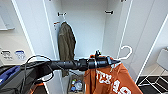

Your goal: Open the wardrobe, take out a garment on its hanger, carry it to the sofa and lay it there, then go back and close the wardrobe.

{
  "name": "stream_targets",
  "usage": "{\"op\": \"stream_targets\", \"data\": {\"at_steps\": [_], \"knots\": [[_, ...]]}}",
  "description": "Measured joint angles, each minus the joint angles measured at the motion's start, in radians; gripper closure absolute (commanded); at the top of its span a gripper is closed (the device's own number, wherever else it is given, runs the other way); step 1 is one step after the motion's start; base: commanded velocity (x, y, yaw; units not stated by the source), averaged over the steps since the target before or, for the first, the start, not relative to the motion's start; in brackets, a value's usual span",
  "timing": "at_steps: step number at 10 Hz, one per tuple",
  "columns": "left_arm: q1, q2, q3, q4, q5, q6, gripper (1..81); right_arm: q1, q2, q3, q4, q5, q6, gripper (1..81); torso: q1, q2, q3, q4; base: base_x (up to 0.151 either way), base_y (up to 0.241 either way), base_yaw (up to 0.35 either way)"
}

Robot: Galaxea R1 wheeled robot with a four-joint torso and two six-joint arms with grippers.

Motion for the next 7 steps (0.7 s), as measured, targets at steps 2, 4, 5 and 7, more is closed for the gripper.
{"op": "stream_targets", "data": {"at_steps": [2, 4, 5, 7], "knots": [[0.004, -0.003, 0.0, 0.003, 0.017, 0.0, 81.1, 0.0, 0.0, 0.0, 0.0, -0.001, 0.0, 1.0, 0.0, 0.0, 0.0, 0.0, 0.0, 0.0, 0.0], [0.009, -0.009, 0.0, 0.005, 0.029, 0.001, 81.1, 0.0, 0.0, 0.0, 0.0, -0.001, 0.0, 1.0, 0.0, 0.0, 0.0, 0.0, 0.0, 0.0, 0.0], [0.009, -0.011, 0.0, 0.005, 0.031, 0.001, 81.1, 0.0, 0.0, 0.0, 0.0, -0.001, 0.0, 1.0, 0.0, 0.0, 0.0, 0.0, 0.0, 0.0, 0.0], [0.009, -0.011, 0.0, 0.005, 0.031, 0.0, 81.1, 0.0, 0.0, 0.0, 0.0, -0.001, 0.0, 1.0, 0.0, 0.0, 0.0, 0.0, 0.0, 0.0, 0.0]]}}
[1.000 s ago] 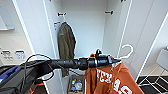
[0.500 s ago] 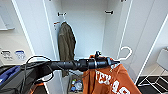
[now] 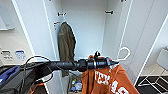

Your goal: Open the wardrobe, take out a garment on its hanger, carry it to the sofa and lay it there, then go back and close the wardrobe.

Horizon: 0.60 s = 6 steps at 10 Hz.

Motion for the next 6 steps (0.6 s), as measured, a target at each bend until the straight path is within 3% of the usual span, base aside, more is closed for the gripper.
{"op": "stream_targets", "data": {"at_steps": [6], "knots": [[0.0, 0.0, 0.0, 0.0, -0.006, -0.005, 81.1, 0.0, 0.0, 0.0, 0.0, 0.0, 0.0, 1.0, 0.0, 0.0, 0.0, 0.0, -0.011, 0.0, 0.0]]}}
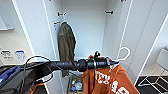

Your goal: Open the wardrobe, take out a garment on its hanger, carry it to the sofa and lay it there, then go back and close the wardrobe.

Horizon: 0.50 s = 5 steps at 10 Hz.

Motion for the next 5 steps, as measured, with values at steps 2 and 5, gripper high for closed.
{"op": "stream_targets", "data": {"at_steps": [2, 5], "knots": [[0.0, 0.0, 0.0, 0.0, -0.001, -0.008, 81.1, -0.002, 0.0, 0.0, 0.0, 0.0, 0.0, 1.0, 0.0, 0.0, 0.0, 0.0, 0.0, 0.0, -0.306], [0.0, -0.014, 0.0, 0.0, -0.002, -0.012, 81.1, -0.002, 0.0, 0.0, 0.0, -0.001, 0.0, 1.0, 0.0, 0.0, 0.0, 0.0, 0.0, 0.0, -0.341]]}}
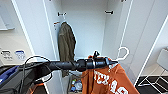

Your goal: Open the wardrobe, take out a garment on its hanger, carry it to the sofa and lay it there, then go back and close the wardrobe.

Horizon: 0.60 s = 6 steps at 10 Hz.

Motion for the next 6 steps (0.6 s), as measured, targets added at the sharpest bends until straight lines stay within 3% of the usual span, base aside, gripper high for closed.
{"op": "stream_targets", "data": {"at_steps": [6], "knots": [[-0.002, 0.002, -0.002, 0.002, 0.008, 0.0, 81.1, -0.005, -0.002, -0.001, 0.0, 0.003, 0.0, 1.0, 0.001, 0.0, 0.0, 0.0, 0.0, 0.0, -0.342]]}}
